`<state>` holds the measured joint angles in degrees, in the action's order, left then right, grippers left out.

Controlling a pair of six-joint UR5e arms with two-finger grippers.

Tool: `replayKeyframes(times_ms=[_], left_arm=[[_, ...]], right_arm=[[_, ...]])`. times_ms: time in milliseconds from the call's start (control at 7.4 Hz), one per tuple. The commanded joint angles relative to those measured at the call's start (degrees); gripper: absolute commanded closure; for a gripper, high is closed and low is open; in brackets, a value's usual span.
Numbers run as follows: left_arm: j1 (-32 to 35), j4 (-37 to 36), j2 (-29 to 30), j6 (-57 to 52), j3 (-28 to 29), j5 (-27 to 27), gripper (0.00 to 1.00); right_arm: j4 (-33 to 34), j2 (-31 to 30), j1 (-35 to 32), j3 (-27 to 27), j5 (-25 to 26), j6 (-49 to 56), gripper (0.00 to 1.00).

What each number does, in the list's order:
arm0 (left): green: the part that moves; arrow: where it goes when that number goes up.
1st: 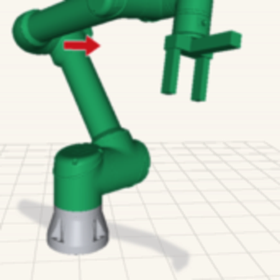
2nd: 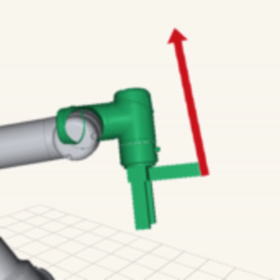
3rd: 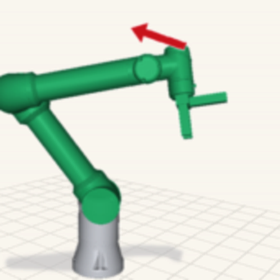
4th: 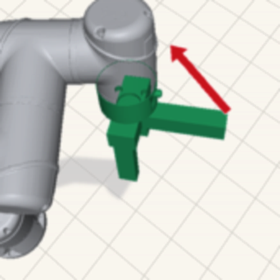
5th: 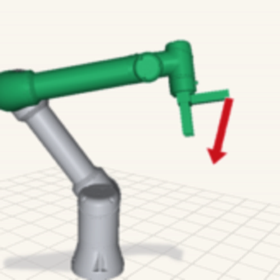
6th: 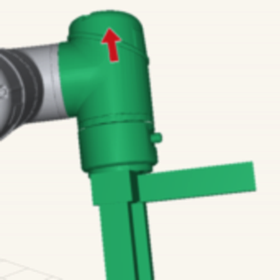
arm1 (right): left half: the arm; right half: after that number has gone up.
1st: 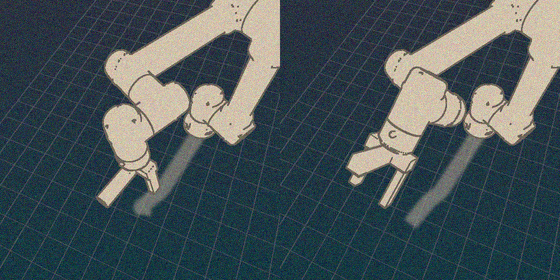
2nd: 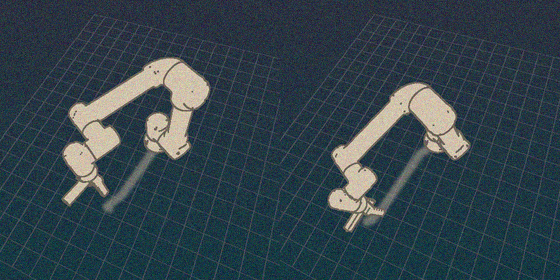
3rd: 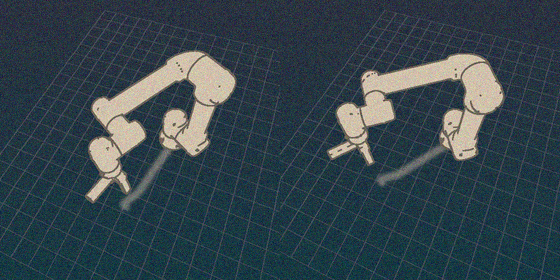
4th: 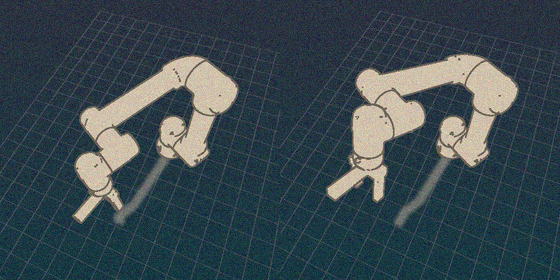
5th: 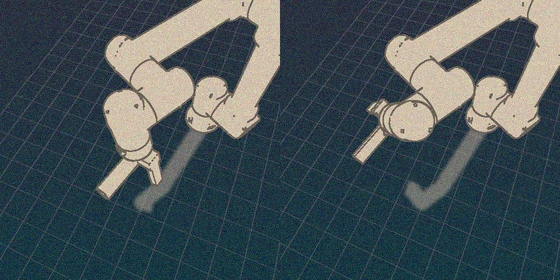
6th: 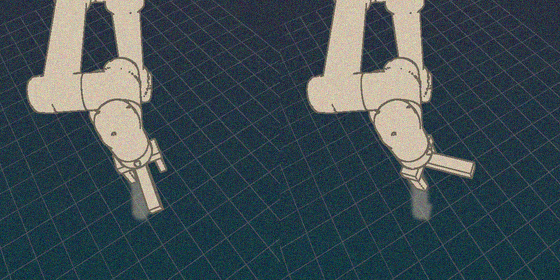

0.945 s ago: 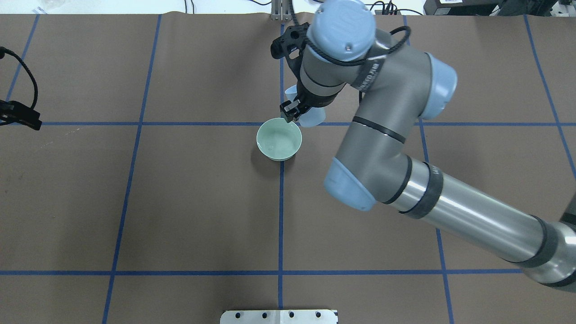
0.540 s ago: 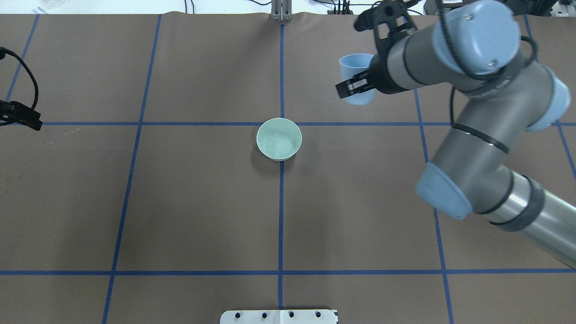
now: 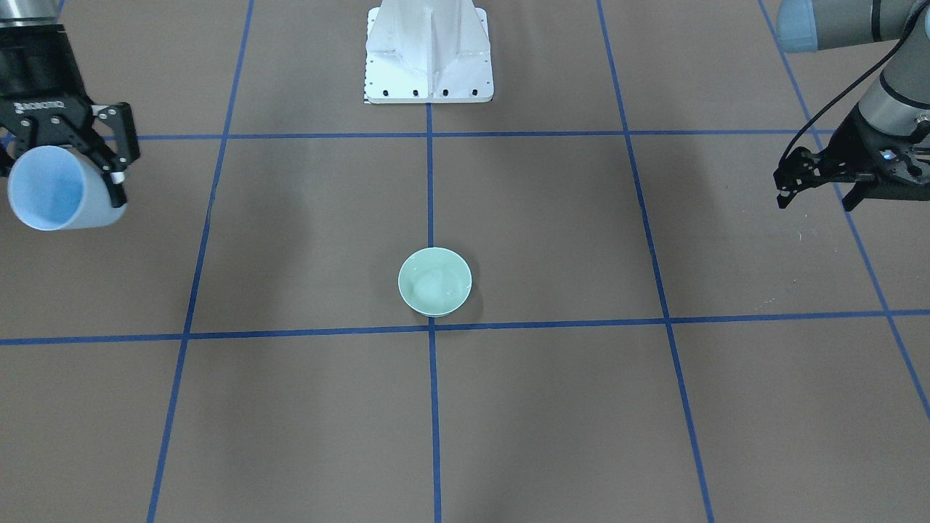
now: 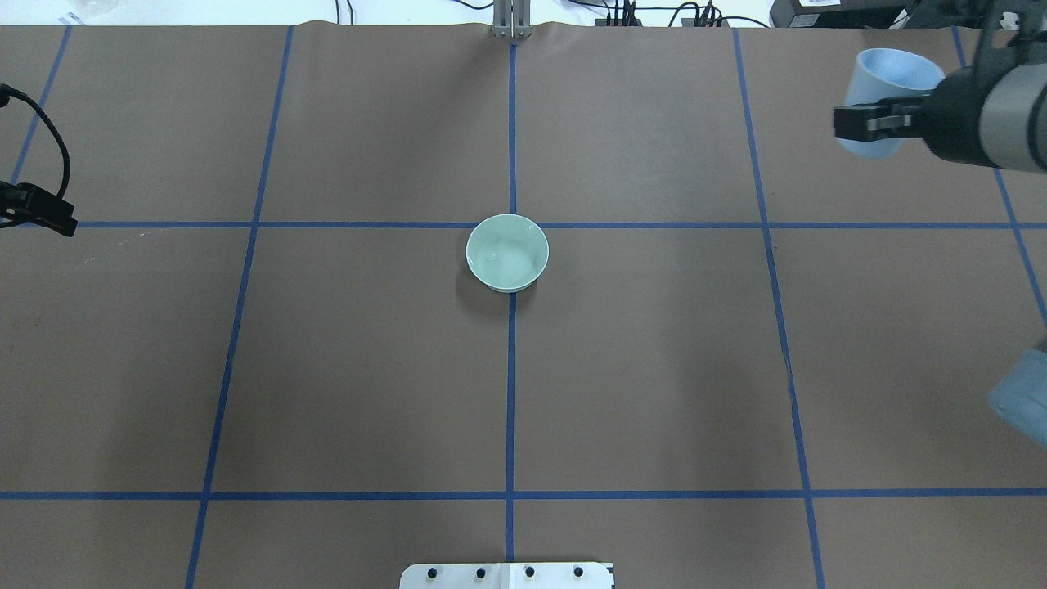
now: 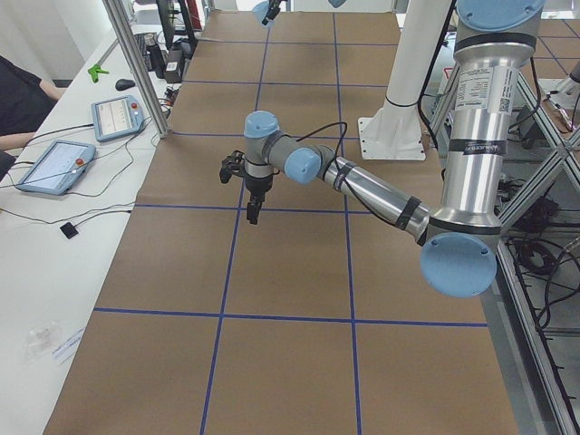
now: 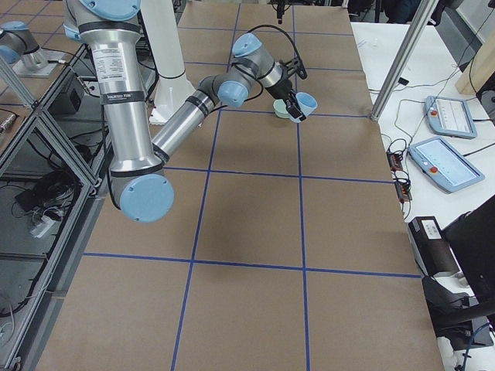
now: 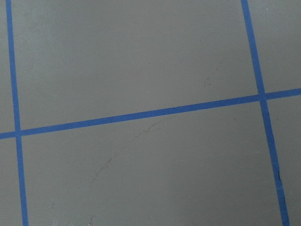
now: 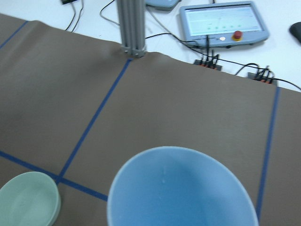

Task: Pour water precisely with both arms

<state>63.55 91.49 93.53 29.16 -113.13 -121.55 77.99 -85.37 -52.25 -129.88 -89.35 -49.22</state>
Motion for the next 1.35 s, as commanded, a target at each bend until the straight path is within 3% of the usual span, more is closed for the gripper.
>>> replayKeyframes(times_ms=[0, 270, 540, 810, 945, 1216], left_arm=[[-0.09, 0.00, 0.16, 1.41, -0.16, 0.00, 0.00], [-0.18, 0.00, 0.16, 2.48, -0.60, 0.00, 0.00], [-0.18, 0.00, 0.16, 2.91, -0.69, 0.00, 0.00], [-0.18, 2.79, 0.25, 6.33, -0.52, -0.09, 0.00], [-0.26, 2.90, 0.25, 6.61, -0.43, -0.09, 0.00], [-0.26, 2.90, 0.25, 6.61, -0.43, -0.09, 0.00]], right_arm=[[-7.00, -13.10, 0.13, -2.23, 11.61, -7.42, 1.00], [-24.38, -20.59, 0.13, 5.90, 15.67, -8.26, 1.00], [-41.61, -23.52, 0.74, 17.84, 17.18, -8.26, 1.00], [-50.18, -23.61, 5.55, 26.22, 24.79, -8.26, 1.00], [-52.22, -23.61, 7.50, 28.34, 26.23, -8.61, 1.00], [-52.33, -22.39, 16.61, 31.95, 37.61, -14.57, 1.00]])
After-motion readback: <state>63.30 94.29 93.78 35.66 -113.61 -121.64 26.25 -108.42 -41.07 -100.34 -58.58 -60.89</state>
